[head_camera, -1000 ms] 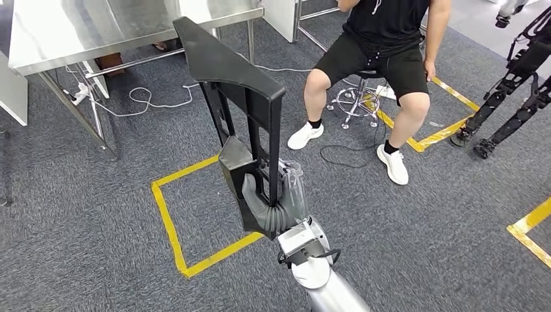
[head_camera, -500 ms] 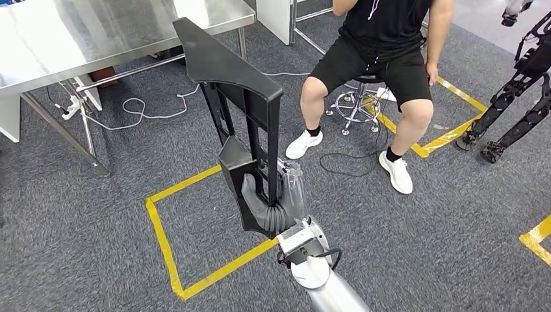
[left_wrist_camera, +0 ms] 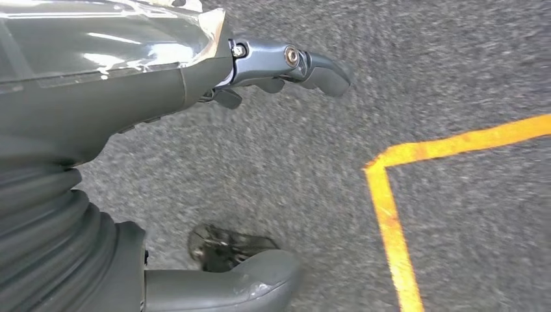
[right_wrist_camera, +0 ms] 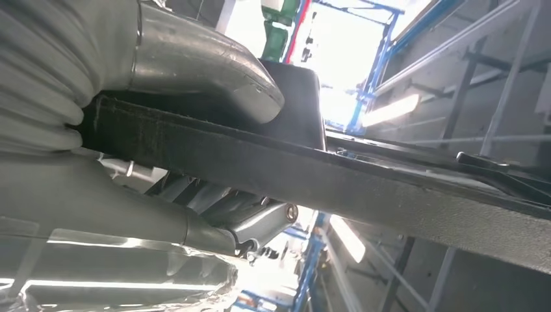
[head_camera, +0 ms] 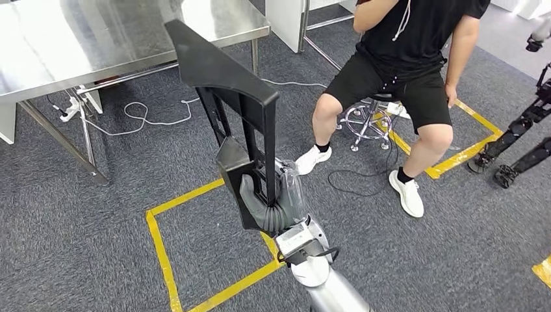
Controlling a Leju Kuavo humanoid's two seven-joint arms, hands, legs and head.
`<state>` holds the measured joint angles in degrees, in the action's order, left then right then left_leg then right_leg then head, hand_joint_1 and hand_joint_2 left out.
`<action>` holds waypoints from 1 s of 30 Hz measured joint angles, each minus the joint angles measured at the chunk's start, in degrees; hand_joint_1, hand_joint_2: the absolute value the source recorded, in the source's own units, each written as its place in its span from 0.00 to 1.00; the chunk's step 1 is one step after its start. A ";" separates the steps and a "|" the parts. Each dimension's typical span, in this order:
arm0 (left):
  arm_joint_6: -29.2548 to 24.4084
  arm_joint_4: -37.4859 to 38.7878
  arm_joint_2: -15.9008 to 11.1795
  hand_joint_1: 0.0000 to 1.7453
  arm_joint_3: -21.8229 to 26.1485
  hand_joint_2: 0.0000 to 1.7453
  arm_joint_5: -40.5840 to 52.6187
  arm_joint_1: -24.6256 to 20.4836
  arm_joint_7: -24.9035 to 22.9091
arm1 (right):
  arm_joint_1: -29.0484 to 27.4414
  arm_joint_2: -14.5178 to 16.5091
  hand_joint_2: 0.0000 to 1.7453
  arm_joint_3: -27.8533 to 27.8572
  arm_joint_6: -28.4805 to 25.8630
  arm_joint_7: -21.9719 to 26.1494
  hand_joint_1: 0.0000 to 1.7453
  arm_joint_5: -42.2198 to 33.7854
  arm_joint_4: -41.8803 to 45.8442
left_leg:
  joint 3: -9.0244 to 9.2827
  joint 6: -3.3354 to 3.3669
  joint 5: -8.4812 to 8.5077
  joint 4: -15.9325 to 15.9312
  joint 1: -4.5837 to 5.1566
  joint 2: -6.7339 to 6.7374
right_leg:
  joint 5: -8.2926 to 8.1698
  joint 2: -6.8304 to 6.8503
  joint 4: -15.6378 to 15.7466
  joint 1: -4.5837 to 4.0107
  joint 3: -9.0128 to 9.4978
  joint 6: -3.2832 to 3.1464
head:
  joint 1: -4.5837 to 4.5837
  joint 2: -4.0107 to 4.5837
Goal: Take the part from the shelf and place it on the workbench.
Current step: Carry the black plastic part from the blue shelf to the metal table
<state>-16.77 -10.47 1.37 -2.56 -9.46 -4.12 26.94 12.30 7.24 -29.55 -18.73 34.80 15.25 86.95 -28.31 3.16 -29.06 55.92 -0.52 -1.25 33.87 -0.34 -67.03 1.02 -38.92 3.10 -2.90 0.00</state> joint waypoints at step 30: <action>-2.93 0.11 0.38 0.00 0.04 1.00 0.33 -0.16 -1.19 | 1.50 0.26 1.00 -1.18 0.92 0.26 1.00 0.12 -1.80 | -7.82 0.33 5.79 1.24 0.52 -1.46 | 0.82 0.47 -4.94 -0.38 1.07 -0.81 | -0.01 -0.02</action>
<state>-19.70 -10.36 1.74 -2.51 -9.14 -4.27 25.75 13.80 7.50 -30.73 -17.81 35.06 15.37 85.14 -36.13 3.49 -23.27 57.17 0.00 -2.71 34.70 0.13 -71.97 0.63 -37.85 2.29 -2.91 -0.02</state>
